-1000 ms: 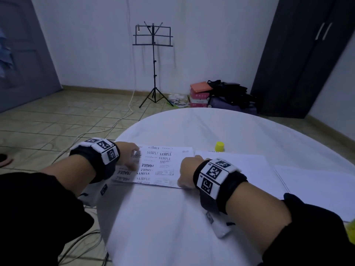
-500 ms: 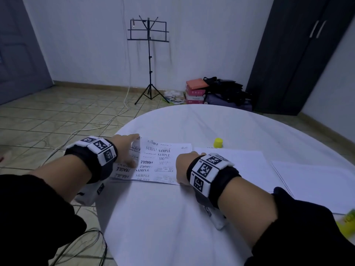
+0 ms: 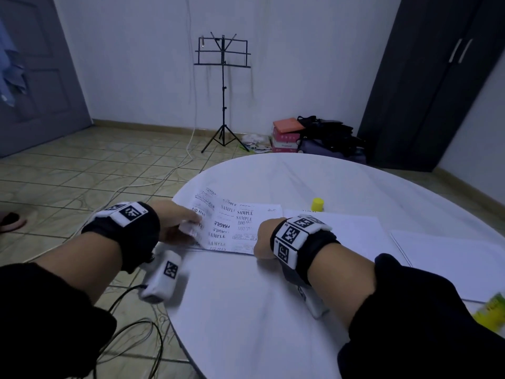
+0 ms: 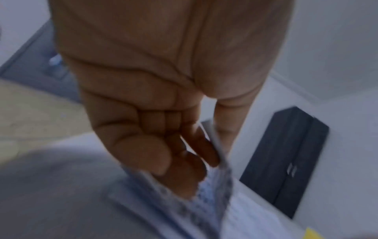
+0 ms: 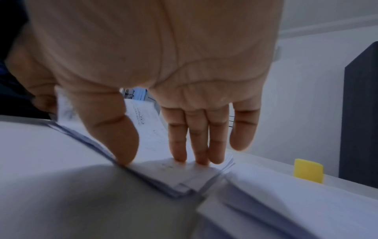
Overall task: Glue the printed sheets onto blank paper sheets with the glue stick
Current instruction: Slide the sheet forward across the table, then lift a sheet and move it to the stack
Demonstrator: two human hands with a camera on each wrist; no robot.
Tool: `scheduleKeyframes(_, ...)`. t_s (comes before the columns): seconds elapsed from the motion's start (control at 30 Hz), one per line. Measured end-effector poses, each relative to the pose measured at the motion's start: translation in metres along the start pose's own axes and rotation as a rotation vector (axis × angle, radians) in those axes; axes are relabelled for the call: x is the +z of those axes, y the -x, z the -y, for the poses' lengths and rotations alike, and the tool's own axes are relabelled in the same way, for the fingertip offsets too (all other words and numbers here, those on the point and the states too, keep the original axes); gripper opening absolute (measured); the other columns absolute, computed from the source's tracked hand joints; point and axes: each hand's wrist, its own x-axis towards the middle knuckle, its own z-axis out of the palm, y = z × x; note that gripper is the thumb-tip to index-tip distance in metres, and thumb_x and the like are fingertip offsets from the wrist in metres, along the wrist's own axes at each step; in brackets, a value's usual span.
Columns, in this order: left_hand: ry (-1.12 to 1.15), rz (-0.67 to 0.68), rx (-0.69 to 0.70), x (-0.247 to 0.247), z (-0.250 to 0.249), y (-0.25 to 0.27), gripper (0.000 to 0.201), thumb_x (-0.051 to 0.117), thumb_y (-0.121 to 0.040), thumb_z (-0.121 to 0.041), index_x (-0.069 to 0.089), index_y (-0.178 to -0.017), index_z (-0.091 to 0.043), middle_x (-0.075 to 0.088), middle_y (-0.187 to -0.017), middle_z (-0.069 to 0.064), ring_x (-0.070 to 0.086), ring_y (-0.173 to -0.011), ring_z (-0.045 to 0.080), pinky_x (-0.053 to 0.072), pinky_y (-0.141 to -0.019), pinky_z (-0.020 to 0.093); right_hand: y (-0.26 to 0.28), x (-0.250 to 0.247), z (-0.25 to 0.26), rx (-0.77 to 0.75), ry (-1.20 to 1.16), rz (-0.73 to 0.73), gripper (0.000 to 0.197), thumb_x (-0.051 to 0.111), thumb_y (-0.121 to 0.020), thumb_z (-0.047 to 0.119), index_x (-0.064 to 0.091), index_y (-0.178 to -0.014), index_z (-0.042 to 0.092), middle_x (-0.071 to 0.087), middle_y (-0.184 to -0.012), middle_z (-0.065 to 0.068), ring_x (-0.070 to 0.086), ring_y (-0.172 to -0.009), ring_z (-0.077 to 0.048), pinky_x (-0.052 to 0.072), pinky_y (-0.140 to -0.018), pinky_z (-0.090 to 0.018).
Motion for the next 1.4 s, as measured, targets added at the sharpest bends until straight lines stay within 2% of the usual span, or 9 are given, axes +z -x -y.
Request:
scheduleKeyframes(0.13, 0.342, 0.066, 0.012, 0.001, 0.005, -0.001, 0.004, 0.051, -0.091, -0.012, 0.048, -0.092, -0.009, 0.063, -0.070, 0.020, 0.064, -0.057, 0.029, 0.052, -0.050, 0.030, 0.002, 0.002, 0.007, 0.011, -0.009, 0.047, 0.028, 0.053, -0.090, 0.035, 0.052, -0.103, 0.010, 0.056, -0.112, -0.009, 0.053, -0.095, -0.026, 0.038, -0.064, -0.020)
scheduleKeyframes(0.27, 0.374, 0.045, 0.022, 0.006, 0.010, -0.001, 0.004, 0.049, -0.090, -0.013, 0.049, -0.087, -0.010, 0.063, -0.058, 0.019, 0.064, -0.048, 0.026, 0.050, -0.055, 0.029, -0.007, 0.007, 0.009, 0.106, -0.029, -0.023, 0.102, 0.056, -0.064, 0.077, 0.029, -0.135, 0.010, 0.048, -0.131, -0.014, 0.046, -0.119, -0.040, 0.036, -0.099, -0.051)
scheduleKeyframes(0.47, 0.374, 0.008, 0.023, 0.013, 0.013, -0.002, 0.014, 0.047, -0.092, -0.014, 0.048, -0.078, -0.013, 0.064, -0.055, 0.009, 0.060, -0.040, 0.017, 0.047, -0.049, 0.022, -0.004, 0.009, 0.016, -0.020, -0.017, -0.160, 0.033, 0.040, -0.098, 0.024, 0.054, -0.123, 0.008, 0.057, -0.123, -0.019, 0.055, -0.110, -0.038, 0.042, -0.096, -0.045)
scheduleKeyframes(0.63, 0.410, -0.003, 0.042, 0.014, 0.017, -0.004, 0.012, 0.046, -0.092, -0.012, 0.047, -0.080, -0.011, 0.064, -0.054, 0.008, 0.061, -0.039, 0.016, 0.046, -0.042, 0.017, 0.005, 0.007, 0.015, 0.020, 0.070, -0.231, 0.011, 0.049, -0.091, 0.010, 0.057, -0.085, 0.013, 0.062, -0.096, -0.006, 0.060, -0.093, -0.029, 0.045, -0.086, -0.037)
scheduleKeyframes(0.73, 0.420, -0.009, 0.050, 0.017, 0.018, -0.003, 0.016, 0.045, -0.093, -0.013, 0.047, -0.077, -0.009, 0.062, -0.072, 0.011, 0.060, -0.037, 0.014, 0.045, -0.047, 0.020, 0.000, 0.008, 0.014, 0.058, 0.023, -0.288, 0.030, 0.049, -0.085, -0.001, 0.040, -0.062, 0.016, 0.052, -0.075, -0.003, 0.059, -0.087, -0.027, 0.045, -0.088, -0.041)
scheduleKeyframes(0.93, 0.408, -0.053, 0.074, 0.021, 0.020, 0.000, 0.020, 0.046, -0.093, -0.011, 0.050, -0.075, -0.005, 0.060, -0.060, 0.009, 0.056, -0.033, 0.013, 0.041, -0.036, 0.015, 0.029, -0.004, -0.005, -0.054, 0.003, -0.478, 0.015, 0.048, -0.088, 0.004, 0.041, -0.093, 0.015, 0.062, -0.104, -0.005, 0.058, -0.091, -0.027, 0.030, -0.075, -0.031)
scheduleKeyframes(1.1, 0.332, -0.021, 0.084, 0.024, 0.018, 0.007, 0.015, 0.055, -0.092, -0.010, 0.050, -0.078, -0.009, 0.050, -0.068, 0.008, 0.050, -0.039, 0.013, 0.040, -0.036, 0.016, 0.046, -0.008, -0.026, -0.024, -0.003, -0.513, 0.019, 0.043, -0.086, 0.000, 0.040, -0.098, 0.015, 0.056, -0.093, -0.003, 0.052, -0.095, -0.028, 0.031, -0.083, -0.034)
scheduleKeyframes(1.27, -0.003, -0.033, 0.172, 0.035, 0.007, 0.024, 0.016, 0.069, -0.085, -0.012, 0.056, -0.078, -0.009, 0.058, -0.074, 0.009, 0.054, -0.068, 0.021, 0.047, -0.065, 0.028, 0.068, 0.001, -0.052, -0.009, 0.048, -0.497, 0.036, 0.041, -0.088, 0.003, 0.052, -0.119, 0.017, 0.060, -0.118, -0.005, 0.052, -0.112, -0.026, 0.032, -0.099, -0.038)
scheduleKeyframes(1.4, -0.050, -0.003, 0.349, 0.054, -0.002, 0.060, 0.034, 0.073, -0.080, -0.005, 0.059, -0.109, -0.014, 0.062, -0.088, 0.008, 0.056, -0.066, 0.017, 0.047, -0.053, 0.022, 0.098, 0.018, -0.079, 0.002, 0.041, -0.496, 0.038, 0.040, -0.088, 0.000, 0.056, -0.118, 0.017, 0.054, -0.127, -0.007, 0.053, -0.111, -0.026, 0.035, -0.096, -0.034)
